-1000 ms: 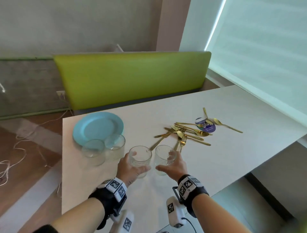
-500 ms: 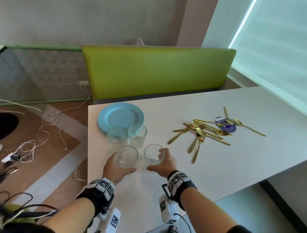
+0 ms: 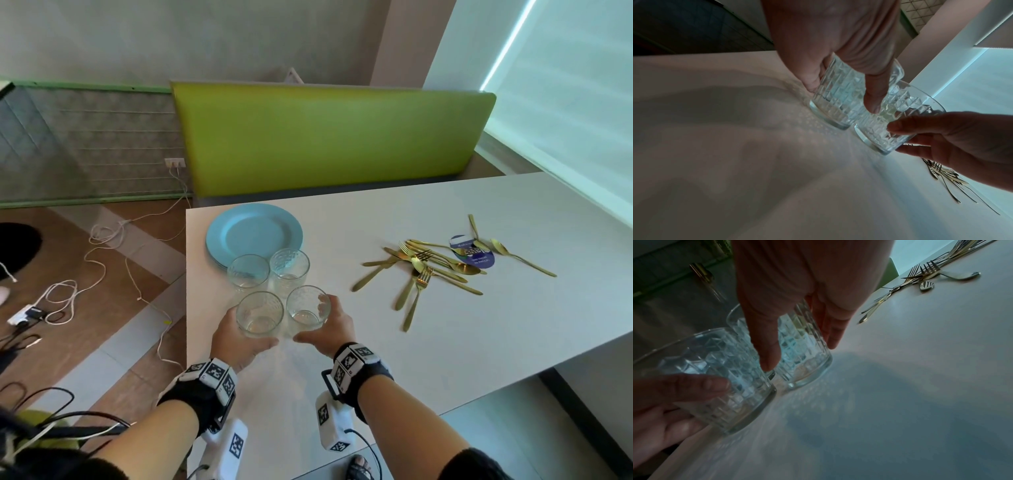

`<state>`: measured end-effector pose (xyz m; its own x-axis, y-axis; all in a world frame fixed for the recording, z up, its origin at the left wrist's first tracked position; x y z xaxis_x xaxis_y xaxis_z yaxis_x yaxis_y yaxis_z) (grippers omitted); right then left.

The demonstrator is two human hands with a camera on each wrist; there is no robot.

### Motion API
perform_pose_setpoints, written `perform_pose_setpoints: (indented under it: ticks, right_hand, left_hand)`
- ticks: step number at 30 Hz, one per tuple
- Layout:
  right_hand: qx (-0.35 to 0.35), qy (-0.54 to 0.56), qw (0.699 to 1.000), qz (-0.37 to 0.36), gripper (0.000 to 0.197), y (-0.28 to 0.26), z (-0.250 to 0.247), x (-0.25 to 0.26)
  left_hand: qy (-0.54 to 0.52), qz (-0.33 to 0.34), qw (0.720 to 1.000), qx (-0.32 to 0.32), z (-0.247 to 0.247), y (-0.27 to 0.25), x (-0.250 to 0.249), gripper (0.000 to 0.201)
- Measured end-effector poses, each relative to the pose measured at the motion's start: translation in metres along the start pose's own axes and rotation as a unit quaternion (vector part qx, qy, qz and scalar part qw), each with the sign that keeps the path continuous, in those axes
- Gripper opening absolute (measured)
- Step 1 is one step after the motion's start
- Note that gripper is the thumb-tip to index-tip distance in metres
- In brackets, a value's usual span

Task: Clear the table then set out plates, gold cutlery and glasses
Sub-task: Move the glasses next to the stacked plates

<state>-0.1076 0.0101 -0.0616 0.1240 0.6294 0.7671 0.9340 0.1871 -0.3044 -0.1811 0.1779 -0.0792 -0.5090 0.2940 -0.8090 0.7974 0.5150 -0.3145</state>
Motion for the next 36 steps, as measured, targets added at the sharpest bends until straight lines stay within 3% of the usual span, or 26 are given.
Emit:
perform_pose_setpoints:
  ticks: [7,15,19,23,25,29,32,36]
  right_hand:
    - [0.020,0.002,1.000,0.016,0.087,0.005,0.002,0.002]
    - [0.029,-0.001,1.000,0.013,0.071,0.014,0.005,-0.001]
    - [0.041,-0.016,0.999,0.021,0.072,0.017,0.000,-0.003]
    - [0.042,-0.041,0.998,0.034,0.069,0.019,-0.017,-0.004]
    - [0.023,-0.059,0.997,0.041,0.065,0.020,-0.033,-0.004]
    - [-0.026,-0.088,0.994,0.054,0.047,0.023,-0.077,-0.003]
    - [-0.046,-0.113,0.991,0.049,0.041,0.027,-0.113,-0.005]
    - [-0.088,-0.114,0.987,0.077,0.036,0.030,-0.161,-0.017]
  left_hand:
    - [0.000,-0.018,1.000,-0.004,-0.002,0.002,-0.001,0.090]
    - [0.002,-0.012,1.000,-0.006,-0.003,0.003,-0.002,0.108]
    - [0.027,0.040,0.997,-0.053,-0.003,-0.008,-0.009,0.133]
    - [0.005,0.144,0.980,-0.137,-0.009,-0.026,-0.034,0.145]
    - [-0.002,0.201,0.965,-0.170,-0.010,-0.025,-0.049,0.131]
    - [0.007,0.267,0.944,-0.196,-0.009,-0.012,-0.101,0.081]
    - [0.000,0.288,0.945,-0.152,0.006,-0.003,-0.149,0.057]
    - [0.032,0.277,0.959,-0.047,0.045,0.004,-0.200,0.044]
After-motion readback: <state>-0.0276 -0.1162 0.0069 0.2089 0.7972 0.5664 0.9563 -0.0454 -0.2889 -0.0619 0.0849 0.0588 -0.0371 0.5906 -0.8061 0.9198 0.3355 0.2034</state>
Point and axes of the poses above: each hand's wrist, its own y-axis towards the middle knuckle, its own z-axis out of the palm, x = y × z, the point moved 1 cm from there along y, towards the middle knuckle, and after that the axes turned 4 degrees about y, right-handed, at the moved point
